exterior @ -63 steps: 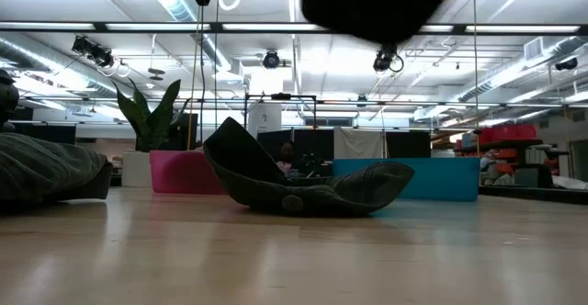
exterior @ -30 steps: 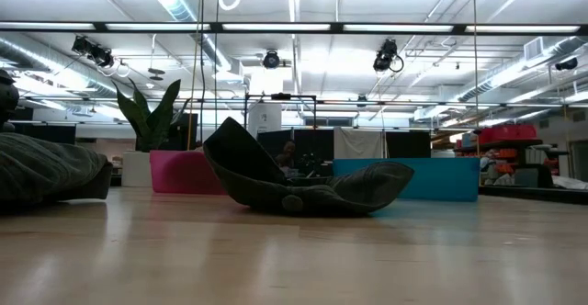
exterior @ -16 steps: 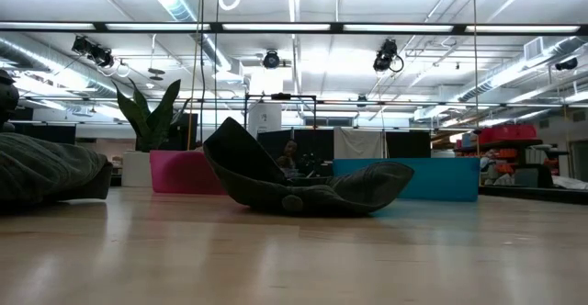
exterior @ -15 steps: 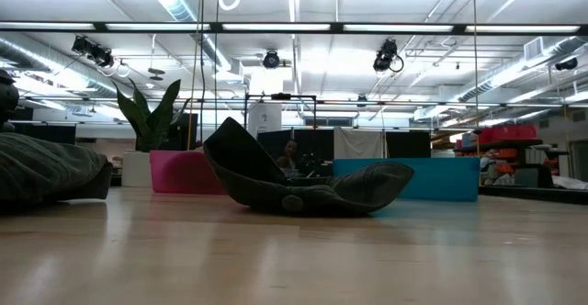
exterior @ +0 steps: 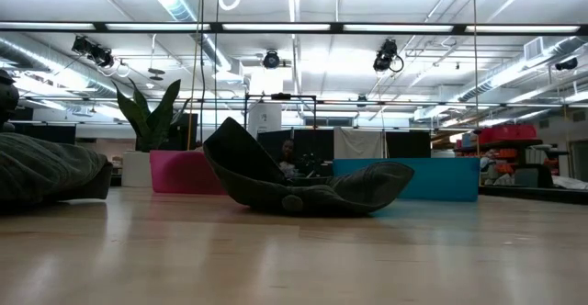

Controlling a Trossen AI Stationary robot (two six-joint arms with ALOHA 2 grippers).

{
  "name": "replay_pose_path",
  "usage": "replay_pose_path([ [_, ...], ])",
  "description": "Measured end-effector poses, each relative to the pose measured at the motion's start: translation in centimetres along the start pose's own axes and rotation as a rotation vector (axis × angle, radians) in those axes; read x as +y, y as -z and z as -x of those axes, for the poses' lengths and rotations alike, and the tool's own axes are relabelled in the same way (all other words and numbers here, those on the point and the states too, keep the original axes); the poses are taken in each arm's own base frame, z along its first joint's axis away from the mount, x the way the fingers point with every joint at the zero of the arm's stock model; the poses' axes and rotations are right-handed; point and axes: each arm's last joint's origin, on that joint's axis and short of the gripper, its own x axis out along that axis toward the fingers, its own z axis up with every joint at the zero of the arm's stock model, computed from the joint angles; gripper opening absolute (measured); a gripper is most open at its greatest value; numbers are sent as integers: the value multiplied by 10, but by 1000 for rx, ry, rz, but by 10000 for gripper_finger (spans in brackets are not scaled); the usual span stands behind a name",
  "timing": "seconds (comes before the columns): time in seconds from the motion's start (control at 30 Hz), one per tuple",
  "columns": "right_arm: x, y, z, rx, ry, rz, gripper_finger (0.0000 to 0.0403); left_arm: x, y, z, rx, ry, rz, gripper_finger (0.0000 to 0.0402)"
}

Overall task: Pick & Place hat
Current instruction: Put the right black cap into the blue bin

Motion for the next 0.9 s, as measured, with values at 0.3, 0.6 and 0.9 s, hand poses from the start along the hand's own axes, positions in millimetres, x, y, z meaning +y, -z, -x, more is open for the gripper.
replay_pose_path([
  [0.3, -4, -6, 1, -5, 29, 19, 0, -2, -5, 0, -47, 48, -10, 138],
  [0.6, -16, -9, 3, 19, 131, 26, 22, -1, -4, 0, -44, 43, -12, 15],
  [0.9, -19, -8, 5, 114, 143, 100, 161, 0, -7, 0, -72, 0, -15, 12],
])
